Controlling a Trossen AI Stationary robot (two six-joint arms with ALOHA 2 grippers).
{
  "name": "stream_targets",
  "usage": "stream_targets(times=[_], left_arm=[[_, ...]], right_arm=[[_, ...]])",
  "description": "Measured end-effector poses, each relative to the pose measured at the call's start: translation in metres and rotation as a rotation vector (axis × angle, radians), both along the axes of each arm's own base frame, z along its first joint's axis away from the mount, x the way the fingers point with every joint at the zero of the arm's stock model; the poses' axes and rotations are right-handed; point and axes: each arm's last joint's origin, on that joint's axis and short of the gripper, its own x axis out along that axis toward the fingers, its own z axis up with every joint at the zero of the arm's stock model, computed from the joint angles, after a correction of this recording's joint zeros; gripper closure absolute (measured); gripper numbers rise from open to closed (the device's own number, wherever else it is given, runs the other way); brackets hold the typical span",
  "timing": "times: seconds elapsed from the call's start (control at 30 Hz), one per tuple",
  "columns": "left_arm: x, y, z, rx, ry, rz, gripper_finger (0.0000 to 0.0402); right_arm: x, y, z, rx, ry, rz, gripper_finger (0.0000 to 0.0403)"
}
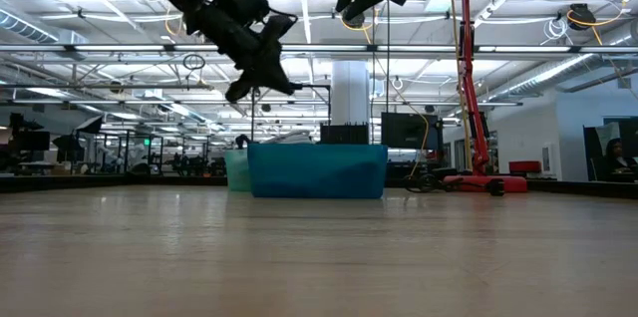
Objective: Pick & Place USB Port
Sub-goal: Put the white display cable into the green bin
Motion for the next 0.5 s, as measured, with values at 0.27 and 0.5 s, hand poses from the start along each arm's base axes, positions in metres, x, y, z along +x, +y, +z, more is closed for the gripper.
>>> stream_targets(times=[0.27,0.5], left_arm=[[0.014,0.0,-0.001,0.017,-0.076,-0.016,0.04],[0.029,0.007,-0.029,-0.038,-0.082,-0.111,0.04]], right_arm=[[0.003,-0.001,-0.002,-0.001,-0.001,-0.001,0.0277],[0.005,-0.001,-0.006,0.001,0.002,-0.001,0.0277]])
